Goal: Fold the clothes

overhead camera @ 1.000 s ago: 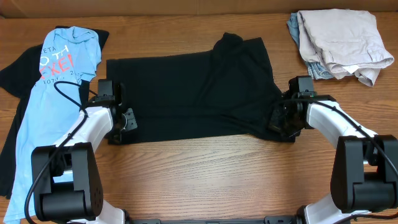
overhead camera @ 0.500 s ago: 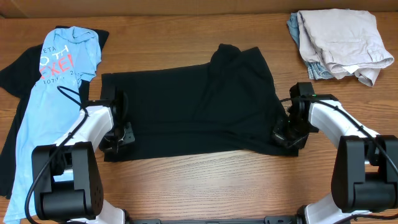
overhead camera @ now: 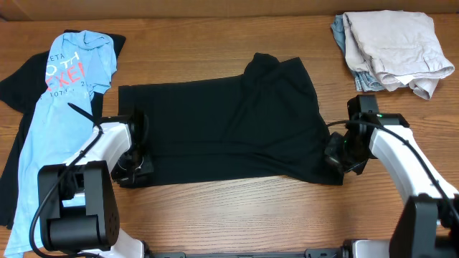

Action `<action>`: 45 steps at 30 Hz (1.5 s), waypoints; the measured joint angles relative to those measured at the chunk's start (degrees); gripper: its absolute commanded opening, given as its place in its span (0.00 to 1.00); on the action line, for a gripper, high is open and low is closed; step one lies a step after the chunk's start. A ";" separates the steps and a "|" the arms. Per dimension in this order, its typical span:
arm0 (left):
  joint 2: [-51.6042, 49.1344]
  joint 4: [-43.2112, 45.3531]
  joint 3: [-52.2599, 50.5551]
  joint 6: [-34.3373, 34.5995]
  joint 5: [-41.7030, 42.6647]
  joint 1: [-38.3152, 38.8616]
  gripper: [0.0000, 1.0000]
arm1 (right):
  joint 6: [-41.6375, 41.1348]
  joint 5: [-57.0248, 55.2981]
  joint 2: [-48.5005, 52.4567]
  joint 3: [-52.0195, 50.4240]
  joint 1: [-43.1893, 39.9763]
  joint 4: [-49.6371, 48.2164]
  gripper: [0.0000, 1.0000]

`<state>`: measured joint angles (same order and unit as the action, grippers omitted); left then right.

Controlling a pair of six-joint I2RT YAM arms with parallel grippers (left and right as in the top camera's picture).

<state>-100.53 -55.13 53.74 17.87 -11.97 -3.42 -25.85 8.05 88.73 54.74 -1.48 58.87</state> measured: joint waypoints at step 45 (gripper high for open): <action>-22.84 29.77 34.18 -22.77 11.15 -5.46 0.84 | 22.86 -3.37 13.55 32.57 12.07 -19.12 0.60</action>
<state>-123.37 -25.36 87.92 -4.91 -0.82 -8.88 -2.98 4.69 102.28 87.31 10.59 39.75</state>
